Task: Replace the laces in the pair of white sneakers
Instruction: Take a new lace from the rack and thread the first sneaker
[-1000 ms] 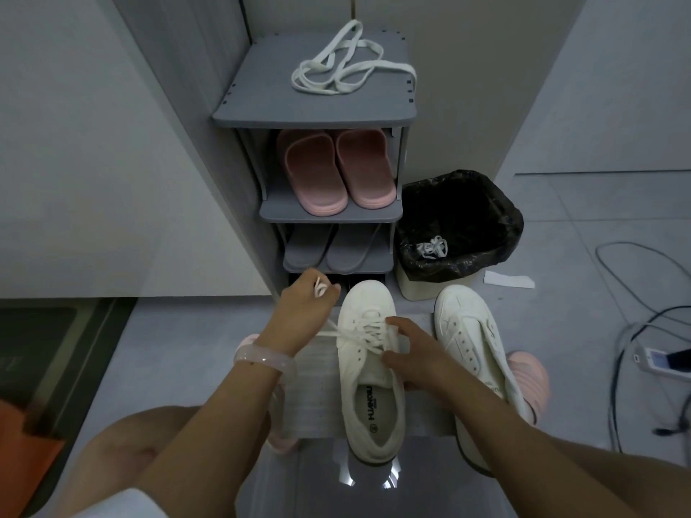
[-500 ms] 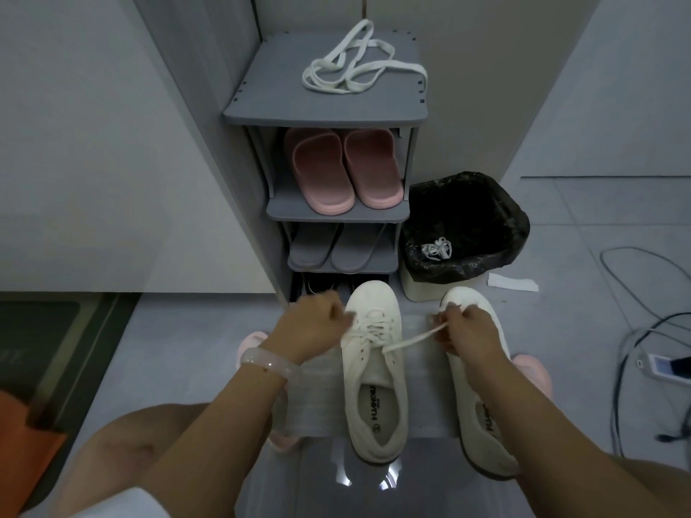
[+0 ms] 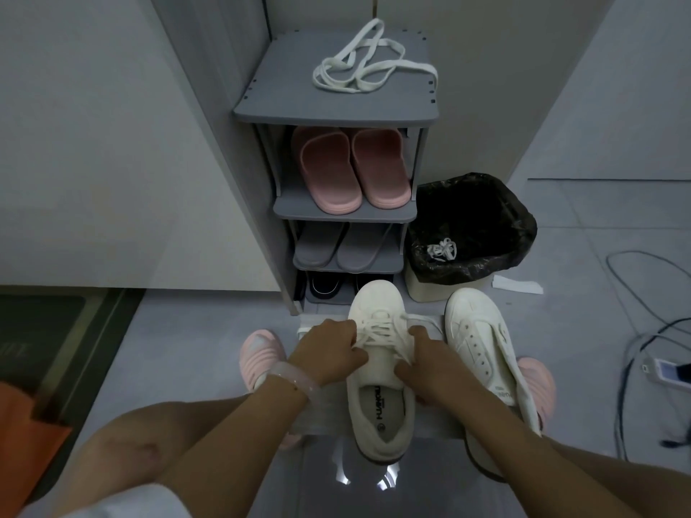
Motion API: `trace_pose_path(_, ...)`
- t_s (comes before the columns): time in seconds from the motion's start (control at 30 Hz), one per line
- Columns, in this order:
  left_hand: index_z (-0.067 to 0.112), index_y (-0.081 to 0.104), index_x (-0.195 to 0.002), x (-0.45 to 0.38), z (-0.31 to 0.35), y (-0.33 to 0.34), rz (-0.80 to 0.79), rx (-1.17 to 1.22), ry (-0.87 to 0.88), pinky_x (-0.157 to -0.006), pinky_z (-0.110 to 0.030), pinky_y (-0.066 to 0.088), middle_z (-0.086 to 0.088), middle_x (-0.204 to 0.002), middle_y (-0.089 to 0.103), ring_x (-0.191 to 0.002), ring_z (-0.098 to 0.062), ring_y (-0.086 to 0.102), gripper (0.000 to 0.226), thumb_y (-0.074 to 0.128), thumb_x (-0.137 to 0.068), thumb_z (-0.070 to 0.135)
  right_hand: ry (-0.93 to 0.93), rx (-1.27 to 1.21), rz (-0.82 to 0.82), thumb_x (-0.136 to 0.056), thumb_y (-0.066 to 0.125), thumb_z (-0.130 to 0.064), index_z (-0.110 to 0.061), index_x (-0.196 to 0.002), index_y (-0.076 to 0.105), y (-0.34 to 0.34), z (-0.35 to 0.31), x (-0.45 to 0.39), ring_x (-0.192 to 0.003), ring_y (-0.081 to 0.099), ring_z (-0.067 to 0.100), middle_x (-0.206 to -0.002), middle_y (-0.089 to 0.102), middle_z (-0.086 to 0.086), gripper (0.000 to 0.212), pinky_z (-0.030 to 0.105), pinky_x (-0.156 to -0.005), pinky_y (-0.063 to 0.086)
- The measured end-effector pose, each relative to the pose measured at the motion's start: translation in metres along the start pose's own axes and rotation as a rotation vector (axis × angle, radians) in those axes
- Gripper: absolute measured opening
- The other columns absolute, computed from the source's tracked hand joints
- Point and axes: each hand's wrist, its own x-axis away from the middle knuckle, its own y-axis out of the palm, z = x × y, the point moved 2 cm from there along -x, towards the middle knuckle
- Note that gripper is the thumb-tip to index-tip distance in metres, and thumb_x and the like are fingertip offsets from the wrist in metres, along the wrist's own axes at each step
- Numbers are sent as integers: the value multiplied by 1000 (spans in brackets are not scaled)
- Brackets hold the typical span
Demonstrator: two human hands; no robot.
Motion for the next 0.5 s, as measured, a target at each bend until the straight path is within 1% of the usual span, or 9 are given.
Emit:
trace_pose_path(0.03, 15, 44, -89, -1, -3, -3, -12, -17, -20, -65, -27, 37, -5, -90, 54, -79, -19, 49, 20, 55, -83, 31, 16, -30, -31, -88, 51, -31, -13, -136, 25, -1, 1, 0, -71, 63, 23, -96, 60, 9, 57, 30, -66, 51)
trace_pose_path(0.07, 17, 44, -94, -1, -6, -7, -34, -27, -35, -69, -28, 39, -6, -98, 56, -83, -20, 51, 23, 56, -83, 33, 30, -48, -59, -88, 50, -30, -13, -134, 26, -2, 2, 0, -66, 62, 22, -91, 59, 6, 54, 30, -63, 52)
trace_pose_path(0.13, 19, 44, -112, -3, -7, -8, -105, 16, -4, -77, -30, 42, -7, -112, 56, -94, -21, 53, 33, 57, -85, 34, 34, -67, -96, -89, 50, -29, -14, -134, 26, -2, 3, 0, -64, 62, 22, -93, 59, 6, 54, 33, -64, 55)
trace_pose_path(0.2, 21, 37, -134, -3, -3, -4, -177, 63, 111, -93, -30, 39, -7, -132, 45, -114, -22, 48, 50, 55, -89, 33, 23, -118, -125, -89, 53, -31, -15, -136, 24, -1, 3, 0, -53, 60, 17, -87, 58, 3, 58, 30, -53, 55)
trace_pose_path(0.23, 21, 32, -140, -3, -1, -1, -193, 71, 158, -100, -29, 35, -6, -139, 36, -123, -22, 42, 53, 51, -92, 34, 15, -139, -141, -88, 56, -33, -17, -139, 22, -1, 3, 1, -50, 59, 15, -85, 56, 2, 63, 26, -47, 53)
trace_pose_path(0.3, 22, 32, -141, -4, -1, 2, -173, 81, 166, -107, -30, 29, -5, -145, 27, -131, -21, 34, 46, 42, -97, 31, 0, -165, -164, -86, 61, -37, -19, -143, 17, -3, 2, 4, -51, 60, 14, -82, 56, 1, 74, 23, -44, 51)
trace_pose_path(0.33, 22, 34, -139, -5, -3, 3, -142, 74, 144, -106, -33, 30, -5, -143, 29, -129, -23, 35, 41, 39, -98, 26, -6, -177, -168, -85, 62, -39, -20, -144, 16, -4, 1, 4, -53, 61, 14, -84, 57, 1, 77, 23, -45, 50)
trace_pose_path(0.43, 15, 45, -124, -7, -4, 7, -41, -107, 86, -95, -41, 42, -9, -129, 37, -112, -26, 48, 33, 43, -91, 9, -14, -221, -176, -85, 63, -38, -22, -146, 14, -11, 0, 5, -66, 63, 18, -107, 57, 9, 79, 23, -46, 51)
trace_pose_path(0.5, 9, 50, -112, -8, -7, 10, -14, -173, 72, -90, -38, 45, -10, -123, 39, -105, -26, 50, 24, 47, -89, 8, -33, -201, -194, -86, 61, -38, -27, -147, 11, -13, -3, 7, -71, 62, 18, -112, 55, 9, 79, 21, -46, 50)
